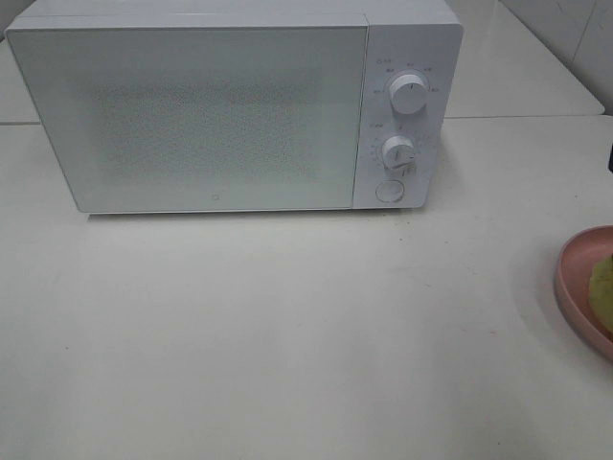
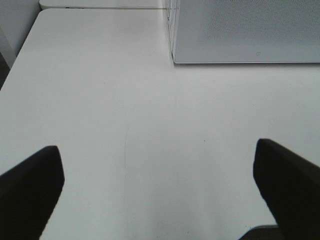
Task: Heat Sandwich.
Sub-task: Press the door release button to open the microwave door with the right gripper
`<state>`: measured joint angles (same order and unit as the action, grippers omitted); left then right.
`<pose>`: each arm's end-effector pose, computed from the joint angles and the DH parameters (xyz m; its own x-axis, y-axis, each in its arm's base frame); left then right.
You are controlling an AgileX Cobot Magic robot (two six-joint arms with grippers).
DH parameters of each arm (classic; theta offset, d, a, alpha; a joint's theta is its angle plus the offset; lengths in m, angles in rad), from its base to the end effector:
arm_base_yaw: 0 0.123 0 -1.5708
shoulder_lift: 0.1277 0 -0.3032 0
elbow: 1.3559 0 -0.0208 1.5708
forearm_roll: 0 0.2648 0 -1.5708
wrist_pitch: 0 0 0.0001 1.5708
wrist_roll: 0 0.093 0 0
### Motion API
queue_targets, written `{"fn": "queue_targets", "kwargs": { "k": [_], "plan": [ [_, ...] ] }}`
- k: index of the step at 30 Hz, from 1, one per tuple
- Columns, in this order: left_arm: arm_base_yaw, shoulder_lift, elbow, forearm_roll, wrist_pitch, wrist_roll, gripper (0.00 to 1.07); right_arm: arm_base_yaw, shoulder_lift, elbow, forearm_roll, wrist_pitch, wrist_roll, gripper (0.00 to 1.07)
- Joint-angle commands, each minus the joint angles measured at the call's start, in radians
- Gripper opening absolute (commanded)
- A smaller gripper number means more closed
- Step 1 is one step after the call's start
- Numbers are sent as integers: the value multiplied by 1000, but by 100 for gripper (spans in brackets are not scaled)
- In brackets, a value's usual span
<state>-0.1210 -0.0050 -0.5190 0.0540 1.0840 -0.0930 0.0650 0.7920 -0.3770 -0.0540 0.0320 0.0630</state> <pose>-0.0127 0.0060 0.2868 -0.4558 -0.0127 -0.8900 0.0477 0.9981 -0.0386 0.1603 0.0103 0.2658 -0.3519 -0.0139 -0.9359 -0.0602 0.9982 0.0078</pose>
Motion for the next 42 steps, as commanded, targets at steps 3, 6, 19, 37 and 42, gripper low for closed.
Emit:
{"fn": "queue_targets", "kwargs": {
  "k": [3, 6, 19, 37, 42],
  "plan": [
    [2, -23, 2, -6, -13, -1, 98, -5, 112, 4, 1, -186, 10, 75],
    [2, -23, 2, -6, -13, -1, 98, -5, 170, 4, 1, -262, 10, 75],
    [2, -23, 2, -6, -13, -1, 98, -5, 369, 25, 2, -573, 10, 75],
    [2, -23, 2, -6, -13, -1, 98, 293, 549, 120, 459, -921, -281, 75],
    [2, -23, 2, -6, -13, -1, 98, 411, 618, 120, 592, -1047, -335, 75]
  ]
}}
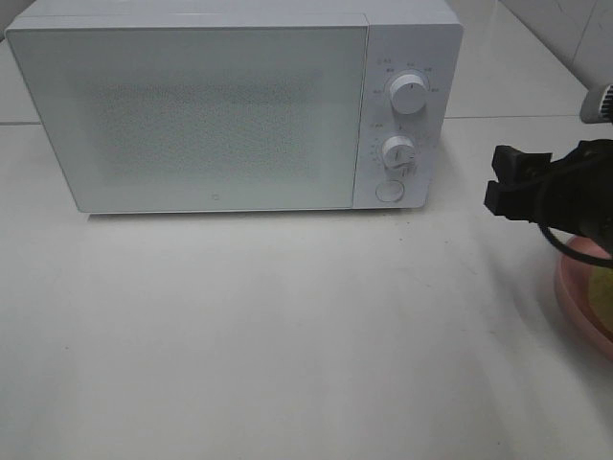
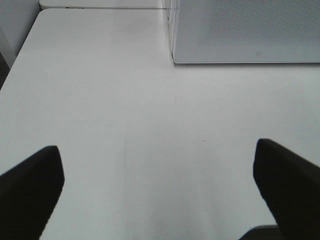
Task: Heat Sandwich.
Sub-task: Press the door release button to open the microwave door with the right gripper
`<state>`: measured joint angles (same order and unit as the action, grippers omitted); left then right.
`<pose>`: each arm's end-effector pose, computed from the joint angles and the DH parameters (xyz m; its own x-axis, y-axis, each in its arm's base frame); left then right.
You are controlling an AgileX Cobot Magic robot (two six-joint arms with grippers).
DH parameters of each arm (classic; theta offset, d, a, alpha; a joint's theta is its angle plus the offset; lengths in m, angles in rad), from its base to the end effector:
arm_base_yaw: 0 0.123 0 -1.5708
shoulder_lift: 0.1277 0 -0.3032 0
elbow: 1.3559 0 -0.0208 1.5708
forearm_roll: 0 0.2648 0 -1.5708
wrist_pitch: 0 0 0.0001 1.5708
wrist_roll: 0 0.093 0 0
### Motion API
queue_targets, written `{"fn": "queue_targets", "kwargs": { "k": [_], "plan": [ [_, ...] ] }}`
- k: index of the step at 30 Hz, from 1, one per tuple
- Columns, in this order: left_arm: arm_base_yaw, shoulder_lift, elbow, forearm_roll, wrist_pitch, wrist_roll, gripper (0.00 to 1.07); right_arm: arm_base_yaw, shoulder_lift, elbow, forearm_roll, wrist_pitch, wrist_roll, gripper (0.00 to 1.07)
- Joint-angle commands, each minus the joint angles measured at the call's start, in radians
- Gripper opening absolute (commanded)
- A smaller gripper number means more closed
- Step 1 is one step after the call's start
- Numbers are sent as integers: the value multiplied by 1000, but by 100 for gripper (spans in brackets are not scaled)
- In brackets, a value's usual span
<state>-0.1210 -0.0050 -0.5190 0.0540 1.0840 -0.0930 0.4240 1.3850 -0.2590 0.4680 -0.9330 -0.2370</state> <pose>-0.0127 0.0060 0.2868 -0.4558 -0.0127 -0.8900 0.0477 0.9981 -0.0386 0.2145 0.0599 0.1940 -0.1491 -0.0107 -0.9888 -0.0492 0.9988 -0.0034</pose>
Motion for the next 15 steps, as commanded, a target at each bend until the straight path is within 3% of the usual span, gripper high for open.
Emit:
{"fn": "queue_targets", "kwargs": {
  "k": [1, 9, 15],
  "plan": [
    [2, -23, 2, -6, -13, -1, 98, 52, 25, 2, 70, -82, -35, 75],
    [2, -23, 2, -6, -13, -1, 98, 258, 144, 2, 236, -246, -44, 75],
    [2, -23, 2, -6, -13, -1, 98, 345, 214, -11, 317, -292, -51, 75]
  ]
}}
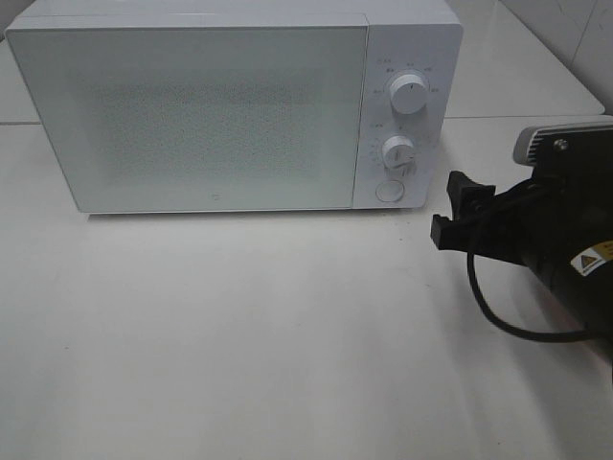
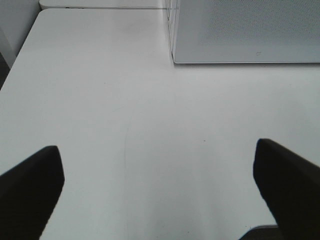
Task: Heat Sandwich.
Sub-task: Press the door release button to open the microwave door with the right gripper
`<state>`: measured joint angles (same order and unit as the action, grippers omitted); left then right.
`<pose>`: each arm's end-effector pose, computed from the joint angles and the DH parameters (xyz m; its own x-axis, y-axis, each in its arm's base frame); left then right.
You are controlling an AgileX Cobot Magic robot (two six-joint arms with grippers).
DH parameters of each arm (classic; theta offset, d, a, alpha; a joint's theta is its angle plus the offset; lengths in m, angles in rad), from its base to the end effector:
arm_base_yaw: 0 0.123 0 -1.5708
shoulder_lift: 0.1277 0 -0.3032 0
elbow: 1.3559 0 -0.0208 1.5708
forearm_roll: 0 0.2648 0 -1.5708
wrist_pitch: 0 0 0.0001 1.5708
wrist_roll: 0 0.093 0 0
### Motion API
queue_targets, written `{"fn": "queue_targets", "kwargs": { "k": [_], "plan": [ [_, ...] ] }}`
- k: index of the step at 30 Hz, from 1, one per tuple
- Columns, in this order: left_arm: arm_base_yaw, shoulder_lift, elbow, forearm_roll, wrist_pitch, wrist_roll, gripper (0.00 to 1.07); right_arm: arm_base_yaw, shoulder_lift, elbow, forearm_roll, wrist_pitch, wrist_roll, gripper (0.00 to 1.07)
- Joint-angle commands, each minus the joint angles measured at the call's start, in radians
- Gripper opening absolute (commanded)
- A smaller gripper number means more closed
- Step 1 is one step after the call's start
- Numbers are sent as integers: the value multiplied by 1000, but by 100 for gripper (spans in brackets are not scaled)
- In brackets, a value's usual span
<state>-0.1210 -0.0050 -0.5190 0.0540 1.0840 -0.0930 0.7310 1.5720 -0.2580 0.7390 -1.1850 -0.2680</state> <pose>-0.0127 0.0060 0.2868 -0.4558 -0.0127 -0.8900 0.0477 0.9981 -0.0386 0.2022 0.1034 0.1698 -0.1212 -0.0433 -0.9917 -0.0554 0.9978 -0.0368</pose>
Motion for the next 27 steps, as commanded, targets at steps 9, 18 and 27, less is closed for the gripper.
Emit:
{"fn": "queue_targets", "kwargs": {
  "k": [9, 18, 27],
  "plan": [
    [2, -23, 2, -6, -13, -1, 98, 109, 94, -38, 110, -48, -50, 75],
    [2, -23, 2, -6, -13, -1, 98, 109, 94, -38, 105, -43, -20, 75],
    [2, -23, 2, -6, -13, -1, 98, 109, 94, -38, 105, -43, 366, 75]
  ]
}}
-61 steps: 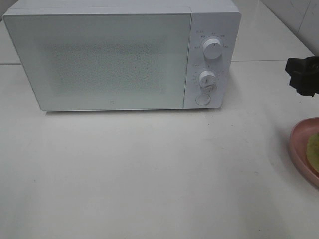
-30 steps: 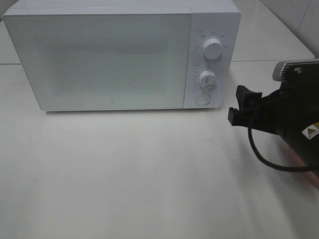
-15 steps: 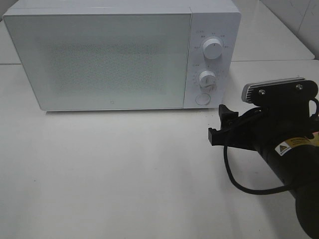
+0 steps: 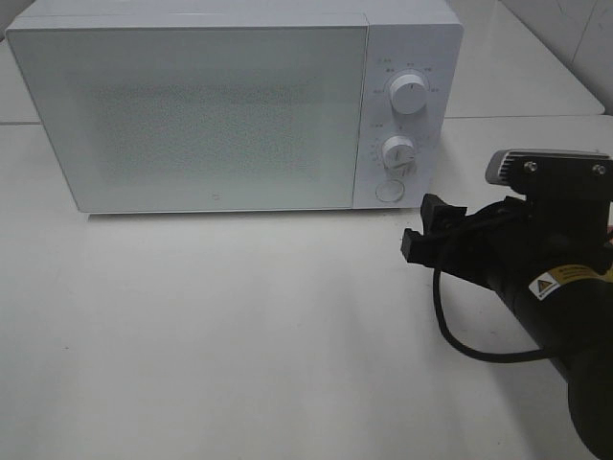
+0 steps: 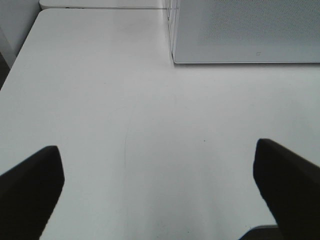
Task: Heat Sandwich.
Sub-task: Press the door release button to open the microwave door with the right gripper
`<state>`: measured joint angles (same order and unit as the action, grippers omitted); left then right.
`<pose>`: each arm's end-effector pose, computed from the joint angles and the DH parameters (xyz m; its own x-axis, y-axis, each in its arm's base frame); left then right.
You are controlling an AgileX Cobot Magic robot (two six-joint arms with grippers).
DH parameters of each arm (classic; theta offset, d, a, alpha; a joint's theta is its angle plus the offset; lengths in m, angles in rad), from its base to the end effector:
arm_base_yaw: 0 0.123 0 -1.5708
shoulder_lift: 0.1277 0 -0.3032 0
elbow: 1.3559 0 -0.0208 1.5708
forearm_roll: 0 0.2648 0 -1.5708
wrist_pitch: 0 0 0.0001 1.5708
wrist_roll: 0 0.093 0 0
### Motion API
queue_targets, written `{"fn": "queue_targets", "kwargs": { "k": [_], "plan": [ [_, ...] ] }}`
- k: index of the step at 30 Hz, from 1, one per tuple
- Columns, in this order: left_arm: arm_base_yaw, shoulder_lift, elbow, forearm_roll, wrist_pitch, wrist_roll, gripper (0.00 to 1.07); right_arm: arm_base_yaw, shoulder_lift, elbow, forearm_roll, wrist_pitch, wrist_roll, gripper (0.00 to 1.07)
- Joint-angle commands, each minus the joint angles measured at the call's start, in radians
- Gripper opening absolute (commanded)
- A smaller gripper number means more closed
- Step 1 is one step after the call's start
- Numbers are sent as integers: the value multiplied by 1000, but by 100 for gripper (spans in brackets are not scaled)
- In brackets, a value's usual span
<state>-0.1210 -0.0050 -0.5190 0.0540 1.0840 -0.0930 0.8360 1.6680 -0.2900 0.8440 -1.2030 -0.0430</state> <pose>-0.0127 0.0060 0.2868 -0.4558 -0.0127 -0.8900 0.0477 0.9981 -0.0386 0.1992 0.1238 0.1535 -0.1798 0.1589 -0.9708 -0.0193 0.9861 0.1649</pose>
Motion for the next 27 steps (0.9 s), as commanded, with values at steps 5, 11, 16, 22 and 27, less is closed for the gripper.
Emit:
{"fn": "queue_targets", "kwargs": {
  "k": [5, 11, 16, 22, 27],
  "plan": [
    [2, -23, 2, -6, -13, -1, 98, 4, -2, -6, -10, -18, 507, 73],
    [2, -23, 2, -6, -13, -1, 98, 4, -2, -6, -13, 17, 901, 69],
    [2, -23, 2, -6, -13, -1, 98, 4, -2, -6, -13, 73, 1130, 60],
    [2, -23, 2, -6, -13, -1, 98, 4, -2, -6, -13, 105, 1261, 29],
    [2, -23, 2, -6, -13, -1, 98, 4, -2, -6, -16, 124, 1292, 0]
  ]
}}
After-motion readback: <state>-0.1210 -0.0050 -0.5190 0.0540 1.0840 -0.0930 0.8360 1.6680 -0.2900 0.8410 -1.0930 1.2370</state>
